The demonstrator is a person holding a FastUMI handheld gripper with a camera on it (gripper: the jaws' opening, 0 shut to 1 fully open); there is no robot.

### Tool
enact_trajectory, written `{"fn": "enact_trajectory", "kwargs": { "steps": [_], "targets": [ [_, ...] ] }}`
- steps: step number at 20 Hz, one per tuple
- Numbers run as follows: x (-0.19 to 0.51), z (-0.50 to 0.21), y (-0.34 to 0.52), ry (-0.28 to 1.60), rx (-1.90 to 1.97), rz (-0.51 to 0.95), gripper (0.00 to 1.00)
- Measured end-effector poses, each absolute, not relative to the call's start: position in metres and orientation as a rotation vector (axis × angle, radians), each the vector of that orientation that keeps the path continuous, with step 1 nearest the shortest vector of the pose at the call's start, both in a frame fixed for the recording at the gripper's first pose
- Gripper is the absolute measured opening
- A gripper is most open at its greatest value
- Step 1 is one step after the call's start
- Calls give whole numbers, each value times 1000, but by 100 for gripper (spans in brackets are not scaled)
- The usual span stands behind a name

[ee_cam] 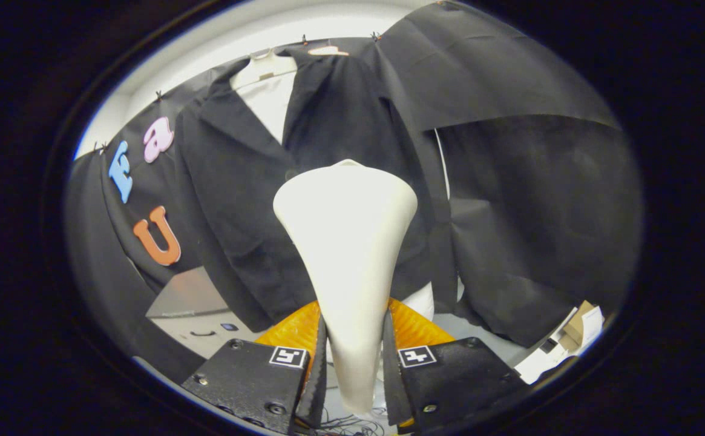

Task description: Iron the clothes twice with a garment steamer, once on the left side and once on the right side.

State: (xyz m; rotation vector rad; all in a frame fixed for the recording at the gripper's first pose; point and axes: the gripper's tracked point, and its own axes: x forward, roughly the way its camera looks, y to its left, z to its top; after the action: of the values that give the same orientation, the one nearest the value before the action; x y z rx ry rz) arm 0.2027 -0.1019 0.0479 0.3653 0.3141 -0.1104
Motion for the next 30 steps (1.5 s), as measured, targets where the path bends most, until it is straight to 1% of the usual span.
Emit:
{"fn": "enact_trajectory", "kwargs": {
  "steps": [6,11,17,19,22,26,30],
  "targets": [
    [240,140,-144,181,397,-69,42],
    [266,217,-170,93,405,0,42],
    [310,284,-181,20,395,49,42],
    [318,294,-180,3,375,49,42],
    [336,293,-175,33,336,35,42],
    [346,272,-166,88,311,17,42],
    [342,259,-165,103,303,2,42]
  ]
}}
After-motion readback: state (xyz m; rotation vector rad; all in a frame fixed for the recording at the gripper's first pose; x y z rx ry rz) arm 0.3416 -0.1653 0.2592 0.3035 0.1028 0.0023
